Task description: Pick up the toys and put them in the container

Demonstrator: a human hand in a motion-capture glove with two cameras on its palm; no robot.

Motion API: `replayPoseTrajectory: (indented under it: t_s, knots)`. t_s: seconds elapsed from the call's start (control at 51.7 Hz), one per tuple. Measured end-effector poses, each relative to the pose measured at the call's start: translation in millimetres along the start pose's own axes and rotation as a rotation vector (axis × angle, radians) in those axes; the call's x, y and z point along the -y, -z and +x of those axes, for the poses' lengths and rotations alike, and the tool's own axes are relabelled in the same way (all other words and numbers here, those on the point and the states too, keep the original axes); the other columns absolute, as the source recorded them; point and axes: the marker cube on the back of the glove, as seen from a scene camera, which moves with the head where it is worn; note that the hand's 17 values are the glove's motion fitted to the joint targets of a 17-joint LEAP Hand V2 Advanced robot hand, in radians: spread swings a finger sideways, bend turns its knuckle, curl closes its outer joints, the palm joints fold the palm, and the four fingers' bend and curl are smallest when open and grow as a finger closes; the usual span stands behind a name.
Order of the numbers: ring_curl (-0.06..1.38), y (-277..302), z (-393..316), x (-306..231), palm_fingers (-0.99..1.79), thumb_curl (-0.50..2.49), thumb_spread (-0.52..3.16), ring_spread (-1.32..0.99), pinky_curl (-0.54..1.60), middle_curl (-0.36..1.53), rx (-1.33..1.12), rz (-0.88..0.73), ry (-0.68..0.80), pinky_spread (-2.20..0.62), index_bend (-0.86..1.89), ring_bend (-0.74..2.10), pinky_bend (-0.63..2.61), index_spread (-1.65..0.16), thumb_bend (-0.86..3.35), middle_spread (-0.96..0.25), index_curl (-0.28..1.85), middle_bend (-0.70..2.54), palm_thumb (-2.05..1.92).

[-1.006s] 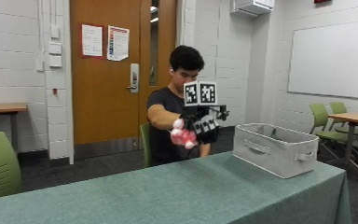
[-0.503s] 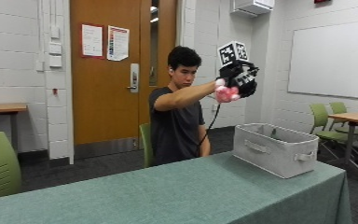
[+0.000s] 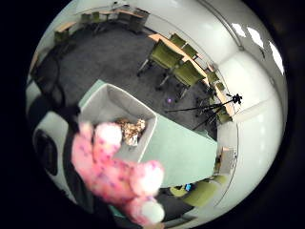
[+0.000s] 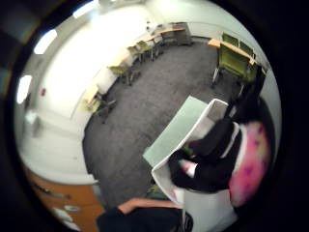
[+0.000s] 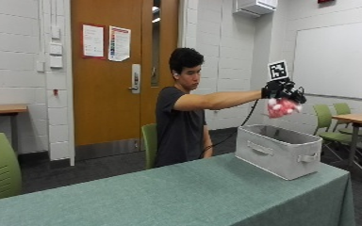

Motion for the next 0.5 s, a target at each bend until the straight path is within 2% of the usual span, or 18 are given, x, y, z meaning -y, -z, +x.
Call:
replayPoseTrajectory:
  t_s: [0.039, 0.058, 0.077, 0.097, 0.116, 0.155, 0.232, 0.329, 0.406, 0.503]
  knots:
    - [0.49, -6.2, 1.6, -2.0, 1.10, 0.89, 1.10, -0.39, 0.38, 0.64, -0.011, -0.045, 0.013, -0.46, 0.42, 1.13, 0.78, -0.28, 0.03, -0.29, 0.85, 0.96, 0.43]
    - [0.49, -9.7, 3.6, -2.7, 1.15, 0.90, 1.10, -0.39, 0.37, 0.64, -0.016, -0.075, -0.005, -0.46, 0.45, 1.13, 0.75, -0.28, 0.05, -0.29, 0.86, 0.98, 0.45]
    - [0.48, -12.8, 5.8, -3.3, 0.95, 0.86, 1.15, -0.39, 0.38, 0.61, -0.019, -0.104, -0.034, -0.43, 0.36, 1.12, 0.79, -0.28, -0.01, -0.29, 0.84, 0.87, 0.34]
    - [0.46, -15.0, 8.1, -4.0, 0.42, 0.77, 1.20, -0.37, 0.38, 0.57, -0.017, -0.128, -0.063, -0.38, 0.33, 1.02, 0.76, -0.28, -0.11, -0.26, 0.83, 0.71, 0.17]
    - [0.50, -16.2, 10.9, -5.0, 0.20, 0.73, 1.20, -0.35, 0.45, 0.58, -0.018, -0.143, -0.083, -0.35, 0.34, 1.00, 0.82, -0.26, -0.14, -0.24, 0.89, 0.65, 0.08]
    - [0.50, -16.8, 18.2, -7.6, 0.00, 0.67, 1.17, -0.31, 0.47, 0.56, -0.039, -0.152, -0.103, -0.31, 0.28, 0.92, 0.87, -0.25, -0.16, -0.21, 0.87, 0.59, -0.07]
    - [0.39, -9.9, 27.9, -16.6, -0.02, 0.57, 1.13, -0.29, 0.40, 0.50, -0.040, -0.134, -0.087, -0.24, 0.17, 0.79, 0.85, -0.25, -0.15, -0.16, 0.75, 0.52, -0.17]
    - [0.32, 10.3, 23.9, -35.4, -0.02, 0.48, 1.10, -0.27, 0.37, 0.47, 0.132, -0.120, 0.022, -0.18, 0.18, 0.69, 0.84, -0.24, -0.14, -0.13, 0.69, 0.46, -0.19]
    - [0.30, 16.6, 58.0, -55.9, -0.02, 0.41, 1.08, -0.26, 0.36, 0.46, -0.032, -0.096, -0.061, -0.15, 0.18, 0.64, 0.83, -0.23, -0.14, -0.11, 0.68, 0.43, -0.19]
    - [0.29, 27.6, 83.5, -91.7, 0.00, 0.34, 1.06, -0.25, 0.35, 0.46, -0.046, -0.088, -0.084, -0.14, 0.18, 0.61, 0.82, -0.22, -0.13, -0.10, 0.65, 0.42, -0.19]
